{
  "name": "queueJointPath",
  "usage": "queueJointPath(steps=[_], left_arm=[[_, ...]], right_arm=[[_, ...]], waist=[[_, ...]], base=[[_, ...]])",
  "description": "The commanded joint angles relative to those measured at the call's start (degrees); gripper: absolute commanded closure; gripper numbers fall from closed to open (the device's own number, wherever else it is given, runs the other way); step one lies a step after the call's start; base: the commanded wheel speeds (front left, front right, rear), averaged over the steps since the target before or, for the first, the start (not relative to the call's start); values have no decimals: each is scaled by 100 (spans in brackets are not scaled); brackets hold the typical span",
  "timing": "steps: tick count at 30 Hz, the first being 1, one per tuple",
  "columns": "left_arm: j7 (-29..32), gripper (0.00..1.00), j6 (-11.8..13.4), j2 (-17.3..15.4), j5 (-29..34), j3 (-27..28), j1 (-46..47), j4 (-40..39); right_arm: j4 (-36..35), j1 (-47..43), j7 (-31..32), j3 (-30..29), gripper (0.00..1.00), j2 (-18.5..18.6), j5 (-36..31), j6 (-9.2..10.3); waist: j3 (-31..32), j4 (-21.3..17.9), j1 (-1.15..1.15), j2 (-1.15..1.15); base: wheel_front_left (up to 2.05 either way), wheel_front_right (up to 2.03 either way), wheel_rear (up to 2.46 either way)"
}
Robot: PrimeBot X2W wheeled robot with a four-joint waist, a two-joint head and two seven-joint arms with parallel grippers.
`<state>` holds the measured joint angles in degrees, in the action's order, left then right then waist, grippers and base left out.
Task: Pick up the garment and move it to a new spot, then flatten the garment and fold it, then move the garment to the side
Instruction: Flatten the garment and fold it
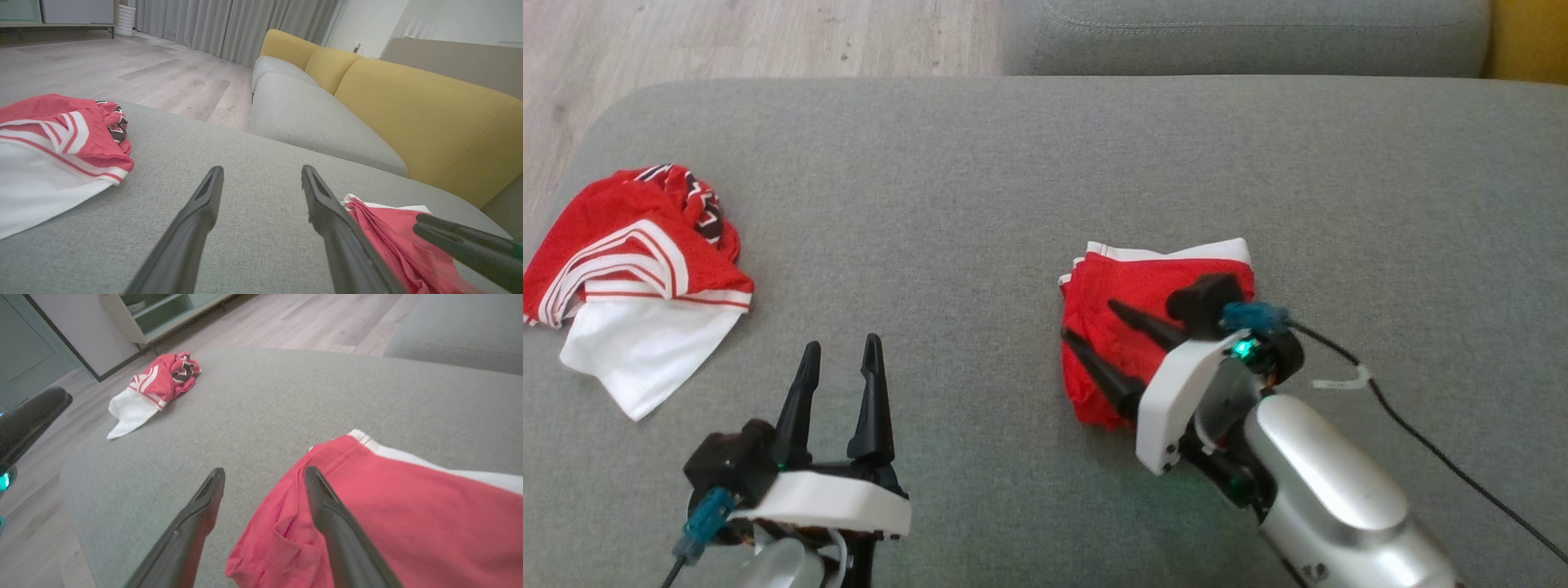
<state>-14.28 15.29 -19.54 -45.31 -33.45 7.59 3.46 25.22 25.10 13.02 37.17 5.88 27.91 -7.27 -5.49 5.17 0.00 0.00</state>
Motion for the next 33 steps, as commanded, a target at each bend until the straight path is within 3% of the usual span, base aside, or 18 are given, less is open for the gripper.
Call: queueJointPath(steps=[1,14,20,22,24,25,26,33], left_arm=[[-64,0,-2,-65,58,188,77,-138],[-50,0,15,-22,68,90,-13,-151],[-55,0,-18,21,89,80,-19,-108],[-56,0,-38,31,100,68,-6,-98],[-56,0,-61,35,108,50,11,-80],[-54,0,-68,36,110,46,18,-68],[-52,0,-75,35,111,40,26,-59],[-41,0,-103,42,116,20,64,-6]], right_arm=[[-323,17,-122,-44,0,8,29,-22],[-896,-602,-759,-1926,0,208,-903,-22],[-917,-902,-1003,-2135,0,153,-1477,-22],[-803,-945,-1050,-1982,50,124,-1609,-22],[-603,-947,-1086,-1794,77,87,-1676,-22],[-484,-930,-1093,-1686,96,64,-1704,-22],[-351,-902,-1113,-1590,100,42,-1716,-22],[611,-625,-1331,-1012,100,-97,-1703,-22]], waist=[[26,-32,0,0],[191,-145,0,0],[200,-185,0,0],[176,-162,0,0],[151,-114,0,0],[141,-85,0,0],[128,-49,0,0],[98,203,0,0]], base=[[0,0,0],[0,0,0],[0,0,0],[0,0,0],[0,0,0],[0,0,0],[0,0,0],[0,0,0]])
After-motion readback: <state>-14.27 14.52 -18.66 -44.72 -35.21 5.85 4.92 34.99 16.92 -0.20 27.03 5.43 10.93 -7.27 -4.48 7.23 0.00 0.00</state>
